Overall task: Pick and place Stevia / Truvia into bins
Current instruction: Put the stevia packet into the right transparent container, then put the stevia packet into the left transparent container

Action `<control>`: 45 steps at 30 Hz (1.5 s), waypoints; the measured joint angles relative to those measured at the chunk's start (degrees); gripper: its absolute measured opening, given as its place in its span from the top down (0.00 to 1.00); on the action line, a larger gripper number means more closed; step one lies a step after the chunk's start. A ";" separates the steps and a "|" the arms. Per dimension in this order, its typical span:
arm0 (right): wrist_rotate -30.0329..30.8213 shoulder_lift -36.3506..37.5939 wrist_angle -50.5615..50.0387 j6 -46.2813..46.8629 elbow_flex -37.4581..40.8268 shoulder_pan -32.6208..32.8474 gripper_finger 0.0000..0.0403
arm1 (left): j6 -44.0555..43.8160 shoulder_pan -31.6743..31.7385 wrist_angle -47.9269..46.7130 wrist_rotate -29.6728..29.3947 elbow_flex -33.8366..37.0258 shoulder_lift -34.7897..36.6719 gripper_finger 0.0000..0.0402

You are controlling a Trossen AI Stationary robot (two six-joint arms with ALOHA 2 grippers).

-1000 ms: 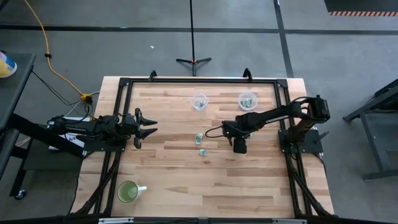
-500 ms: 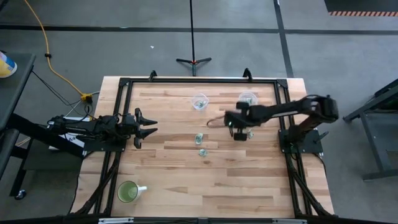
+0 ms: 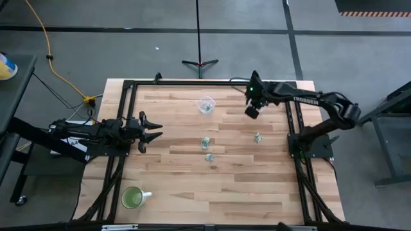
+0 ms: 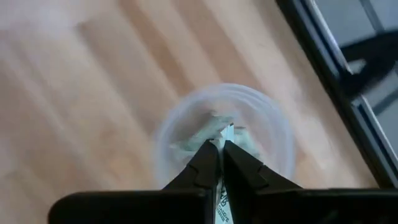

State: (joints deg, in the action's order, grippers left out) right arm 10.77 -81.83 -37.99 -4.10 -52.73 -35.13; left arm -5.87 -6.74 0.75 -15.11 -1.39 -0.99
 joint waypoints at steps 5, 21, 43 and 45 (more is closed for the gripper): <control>-3.34 -1.33 0.93 1.75 0.00 -4.23 0.94 | -0.01 -0.02 0.00 0.00 0.01 0.01 0.54; -21.70 -1.26 -1.38 3.61 0.72 8.45 0.52 | -0.02 -0.02 -0.01 0.72 0.02 0.00 0.54; -10.19 -1.21 -4.55 16.42 13.72 23.88 0.48 | -0.02 -0.02 -0.02 0.59 0.00 0.00 0.54; -10.23 -1.21 -3.70 16.70 14.65 23.88 0.48 | -0.02 0.00 -0.04 0.57 0.01 0.00 0.54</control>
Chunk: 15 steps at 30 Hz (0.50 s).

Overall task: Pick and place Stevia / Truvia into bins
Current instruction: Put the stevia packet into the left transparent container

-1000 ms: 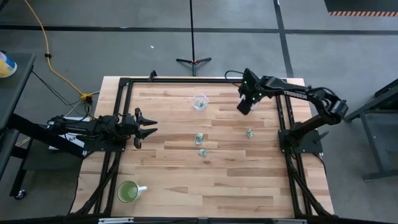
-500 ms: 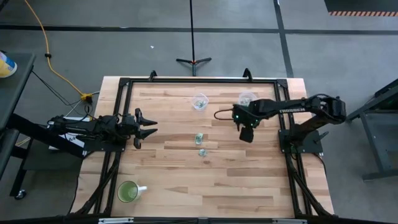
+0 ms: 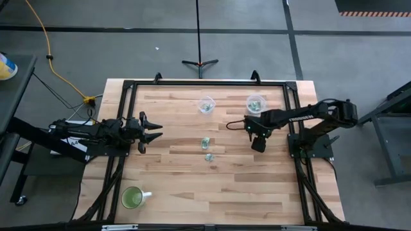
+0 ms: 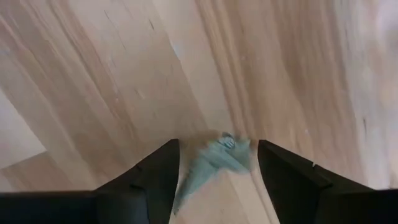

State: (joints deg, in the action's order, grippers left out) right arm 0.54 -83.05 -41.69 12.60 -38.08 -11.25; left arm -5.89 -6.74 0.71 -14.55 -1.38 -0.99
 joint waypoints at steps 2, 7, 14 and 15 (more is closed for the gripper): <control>0.00 0.00 1.17 0.02 0.33 0.00 0.49 | 0.00 -0.02 0.00 -0.02 0.01 0.00 0.54; 0.44 0.00 1.05 0.05 0.41 0.00 0.57 | 0.00 -0.01 0.00 -0.22 0.00 0.01 0.54; -0.56 0.00 0.47 0.00 0.41 0.00 0.80 | 0.00 -0.02 0.00 -0.22 -0.01 0.00 0.54; -0.80 0.00 1.10 -0.08 0.41 0.00 0.84 | 0.00 -0.02 0.00 -0.22 -0.01 0.00 0.54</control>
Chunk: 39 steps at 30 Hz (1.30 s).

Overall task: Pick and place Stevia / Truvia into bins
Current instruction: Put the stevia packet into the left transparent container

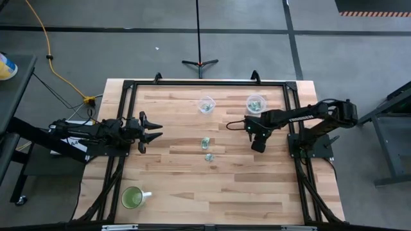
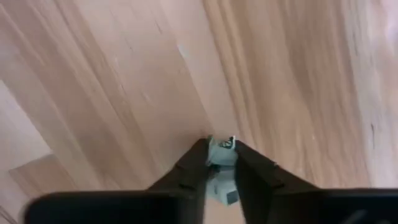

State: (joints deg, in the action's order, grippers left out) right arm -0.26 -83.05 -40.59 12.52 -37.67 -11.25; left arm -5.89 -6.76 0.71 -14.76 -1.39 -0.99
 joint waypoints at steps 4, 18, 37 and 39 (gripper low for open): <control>-4.60 0.00 8.10 -3.41 -0.82 -0.02 0.97 | 0.00 0.02 0.00 0.02 0.00 0.00 0.54; 4.84 -6.20 55.98 -14.08 -10.07 -3.42 0.96 | 0.02 0.02 0.00 0.04 0.00 0.01 0.54; -4.51 -25.57 32.60 -18.76 -35.89 -12.75 0.86 | 0.02 0.01 0.00 0.33 0.00 0.00 0.54; -4.37 -25.62 32.72 -18.93 -36.29 -12.80 0.78 | 0.02 0.02 0.00 0.33 0.00 0.00 0.54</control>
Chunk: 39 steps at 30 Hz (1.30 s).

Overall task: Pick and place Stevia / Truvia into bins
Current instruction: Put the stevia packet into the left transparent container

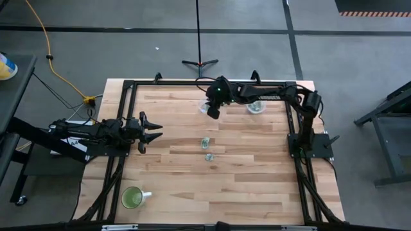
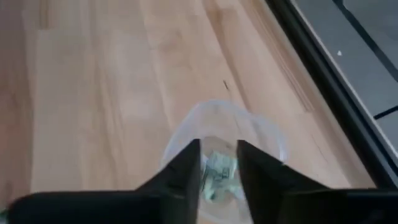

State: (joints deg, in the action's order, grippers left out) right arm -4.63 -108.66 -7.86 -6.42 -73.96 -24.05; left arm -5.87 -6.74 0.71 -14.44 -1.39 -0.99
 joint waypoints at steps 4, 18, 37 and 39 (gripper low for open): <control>0.17 0.00 0.95 0.20 -0.02 0.47 0.60 | 0.00 -0.02 0.00 -0.04 0.00 0.00 0.54; -5.72 0.28 -4.91 -14.73 3.42 17.56 0.47 | 0.02 0.00 0.00 -0.11 0.00 0.00 0.54; -7.53 -3.74 -7.34 -5.55 3.67 15.73 0.45 | 0.02 -0.01 0.00 -0.42 0.01 0.01 0.54; -7.57 -3.87 -7.42 -5.53 3.65 15.44 0.46 | 0.02 0.00 0.00 -0.39 0.00 0.00 0.54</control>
State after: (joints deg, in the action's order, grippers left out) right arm -12.20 -112.53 -15.29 -11.94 -70.30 -8.61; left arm -5.85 -6.74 0.71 -14.83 -1.39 -0.99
